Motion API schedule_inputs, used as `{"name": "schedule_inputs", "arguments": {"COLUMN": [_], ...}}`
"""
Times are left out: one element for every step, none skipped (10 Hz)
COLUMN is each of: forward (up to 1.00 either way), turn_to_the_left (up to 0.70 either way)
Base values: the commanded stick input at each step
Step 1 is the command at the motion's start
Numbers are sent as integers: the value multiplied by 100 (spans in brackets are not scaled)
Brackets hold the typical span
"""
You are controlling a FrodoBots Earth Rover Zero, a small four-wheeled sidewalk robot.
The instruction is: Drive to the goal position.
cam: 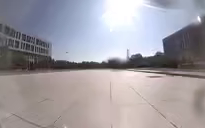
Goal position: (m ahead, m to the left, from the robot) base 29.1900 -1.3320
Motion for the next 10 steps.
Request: {"name": "schedule_inputs", "arguments": {"forward": [70, 70, 70, 70, 70, 70, 70, 70, 70, 70], "turn_to_the_left": [0, 0, 0, 0, 0, 0, 0, 0, 0, 0]}}
